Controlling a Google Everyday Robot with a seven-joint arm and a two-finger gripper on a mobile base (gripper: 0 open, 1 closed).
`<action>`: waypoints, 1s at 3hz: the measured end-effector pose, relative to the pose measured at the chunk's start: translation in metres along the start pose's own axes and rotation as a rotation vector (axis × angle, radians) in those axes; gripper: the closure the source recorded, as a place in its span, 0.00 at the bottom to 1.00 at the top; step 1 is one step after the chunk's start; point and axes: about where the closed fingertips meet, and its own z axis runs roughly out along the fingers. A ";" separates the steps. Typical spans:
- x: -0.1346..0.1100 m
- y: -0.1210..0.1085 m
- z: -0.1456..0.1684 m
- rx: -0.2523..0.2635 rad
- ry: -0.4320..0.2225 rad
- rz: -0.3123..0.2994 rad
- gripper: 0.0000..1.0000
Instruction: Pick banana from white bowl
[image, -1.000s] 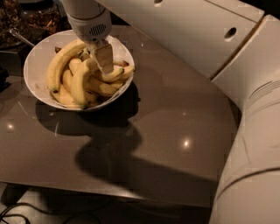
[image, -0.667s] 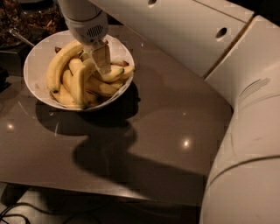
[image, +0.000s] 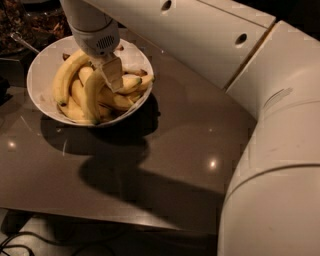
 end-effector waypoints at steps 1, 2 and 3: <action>-0.001 0.003 0.009 -0.039 -0.010 -0.020 0.59; 0.000 0.006 0.010 -0.061 -0.016 -0.019 0.82; 0.004 0.009 0.014 -0.083 -0.023 -0.006 1.00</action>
Offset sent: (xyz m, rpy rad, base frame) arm -0.0156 -0.0228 -0.0249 -0.0937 0.1536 -0.0133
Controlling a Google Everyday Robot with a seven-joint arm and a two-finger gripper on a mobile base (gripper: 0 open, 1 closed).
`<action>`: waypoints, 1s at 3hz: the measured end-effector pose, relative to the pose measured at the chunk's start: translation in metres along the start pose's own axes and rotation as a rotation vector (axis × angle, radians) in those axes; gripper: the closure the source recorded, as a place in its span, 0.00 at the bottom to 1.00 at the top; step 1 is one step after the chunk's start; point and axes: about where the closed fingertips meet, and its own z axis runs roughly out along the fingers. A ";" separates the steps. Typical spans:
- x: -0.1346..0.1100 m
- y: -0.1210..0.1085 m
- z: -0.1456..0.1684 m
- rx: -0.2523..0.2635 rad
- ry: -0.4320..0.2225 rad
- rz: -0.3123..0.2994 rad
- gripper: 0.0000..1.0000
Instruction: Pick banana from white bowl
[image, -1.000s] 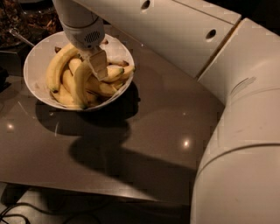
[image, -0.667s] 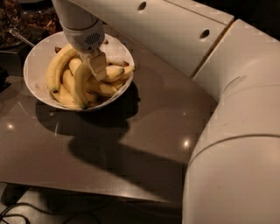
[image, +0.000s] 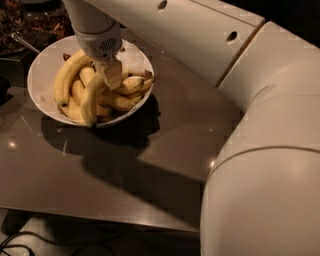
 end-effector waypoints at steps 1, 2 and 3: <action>0.000 0.000 -0.002 0.000 0.000 0.000 1.00; 0.000 0.002 -0.007 0.041 -0.035 0.018 1.00; 0.008 0.022 -0.021 0.094 -0.092 0.069 1.00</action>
Offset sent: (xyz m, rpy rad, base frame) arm -0.0131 -0.0170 0.0126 0.1102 -0.0093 -0.0257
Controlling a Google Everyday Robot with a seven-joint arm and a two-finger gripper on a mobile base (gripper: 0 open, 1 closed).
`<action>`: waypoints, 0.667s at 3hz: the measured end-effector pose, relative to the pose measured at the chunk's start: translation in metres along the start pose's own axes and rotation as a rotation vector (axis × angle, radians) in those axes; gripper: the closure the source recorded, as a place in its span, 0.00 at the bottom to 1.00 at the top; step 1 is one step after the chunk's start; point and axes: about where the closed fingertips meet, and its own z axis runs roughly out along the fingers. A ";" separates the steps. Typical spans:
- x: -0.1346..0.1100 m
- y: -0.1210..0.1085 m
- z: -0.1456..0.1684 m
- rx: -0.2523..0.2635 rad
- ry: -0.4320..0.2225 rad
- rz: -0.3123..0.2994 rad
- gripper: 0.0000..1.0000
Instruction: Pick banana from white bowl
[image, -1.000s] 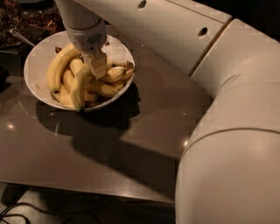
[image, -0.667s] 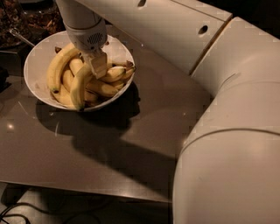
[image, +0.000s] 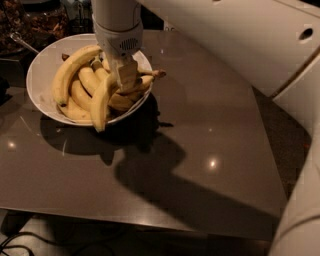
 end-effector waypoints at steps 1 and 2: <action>0.006 0.020 -0.013 0.052 -0.074 0.040 1.00; 0.009 0.022 -0.014 0.060 -0.086 0.054 1.00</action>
Offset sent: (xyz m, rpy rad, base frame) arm -0.0146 -0.0151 0.0056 0.0875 -0.0018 -0.0123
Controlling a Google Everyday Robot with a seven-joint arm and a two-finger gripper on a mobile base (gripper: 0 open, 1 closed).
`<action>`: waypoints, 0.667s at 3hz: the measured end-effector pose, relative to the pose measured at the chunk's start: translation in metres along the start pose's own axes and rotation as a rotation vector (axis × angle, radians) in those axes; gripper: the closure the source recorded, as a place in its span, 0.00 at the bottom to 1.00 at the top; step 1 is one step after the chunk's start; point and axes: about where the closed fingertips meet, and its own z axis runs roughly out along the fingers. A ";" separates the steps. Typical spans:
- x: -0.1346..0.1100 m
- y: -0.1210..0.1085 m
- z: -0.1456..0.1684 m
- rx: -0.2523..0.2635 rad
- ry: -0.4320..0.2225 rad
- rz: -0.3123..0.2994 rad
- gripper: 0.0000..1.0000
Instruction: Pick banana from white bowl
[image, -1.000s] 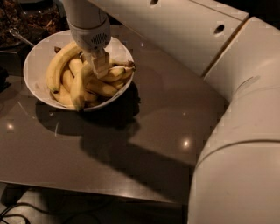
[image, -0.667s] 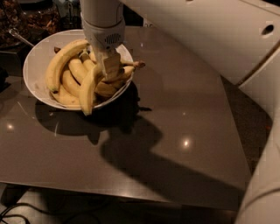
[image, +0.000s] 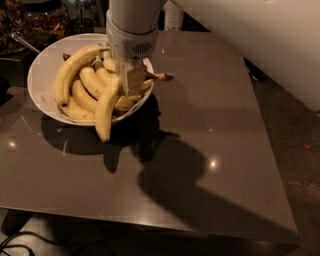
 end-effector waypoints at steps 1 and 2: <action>-0.003 0.006 -0.005 0.028 -0.029 0.003 1.00; -0.014 0.024 -0.017 0.079 -0.098 0.006 1.00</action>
Offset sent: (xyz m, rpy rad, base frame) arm -0.0632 -0.0094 0.0164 0.2455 -0.0294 0.0381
